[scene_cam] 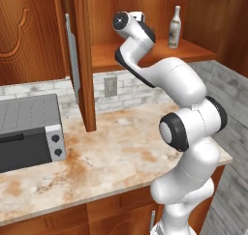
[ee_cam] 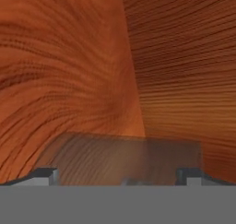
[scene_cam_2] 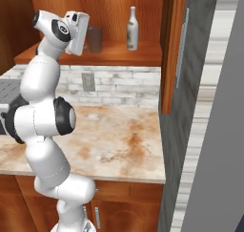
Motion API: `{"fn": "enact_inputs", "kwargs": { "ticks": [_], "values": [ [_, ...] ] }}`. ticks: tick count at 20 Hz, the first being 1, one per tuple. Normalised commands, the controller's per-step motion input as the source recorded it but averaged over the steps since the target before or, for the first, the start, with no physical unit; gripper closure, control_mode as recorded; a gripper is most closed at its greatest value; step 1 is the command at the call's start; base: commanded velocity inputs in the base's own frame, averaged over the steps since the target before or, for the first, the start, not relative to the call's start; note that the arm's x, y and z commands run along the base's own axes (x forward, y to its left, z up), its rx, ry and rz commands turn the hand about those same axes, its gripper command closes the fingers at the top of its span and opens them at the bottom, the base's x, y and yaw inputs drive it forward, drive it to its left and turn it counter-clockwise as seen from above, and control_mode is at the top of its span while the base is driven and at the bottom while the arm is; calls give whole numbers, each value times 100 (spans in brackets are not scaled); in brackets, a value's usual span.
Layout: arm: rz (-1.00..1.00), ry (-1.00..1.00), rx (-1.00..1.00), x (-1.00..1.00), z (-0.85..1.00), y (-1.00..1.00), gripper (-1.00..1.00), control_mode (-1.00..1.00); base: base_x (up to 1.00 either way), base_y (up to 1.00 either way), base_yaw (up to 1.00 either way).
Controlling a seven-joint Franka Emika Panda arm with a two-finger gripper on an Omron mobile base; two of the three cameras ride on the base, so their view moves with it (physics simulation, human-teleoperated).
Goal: There is a bowl on the dining counter. Grab a lemon wedge from the fridge and place it in the bowl. Then get the liquor bottle and glass cup from the cabinet and place them next to the bowl.
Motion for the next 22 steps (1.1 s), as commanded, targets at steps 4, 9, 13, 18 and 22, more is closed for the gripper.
{"fn": "enact_inputs", "kwargs": {
  "ticks": [4,9,13,18,22],
  "values": [
    [0,0,0,20,0,0,100,-100,0,0,0],
    [-1,5,0,3,-8,-1,100,-100,0,0,0],
    [-4,6,0,-2,-12,-5,100,-100,0,0,0],
    [-5,1,0,-38,0,0,100,-100,0,0,0],
    [-5,0,0,-66,3,0,100,-100,0,0,0]
  ]
}}
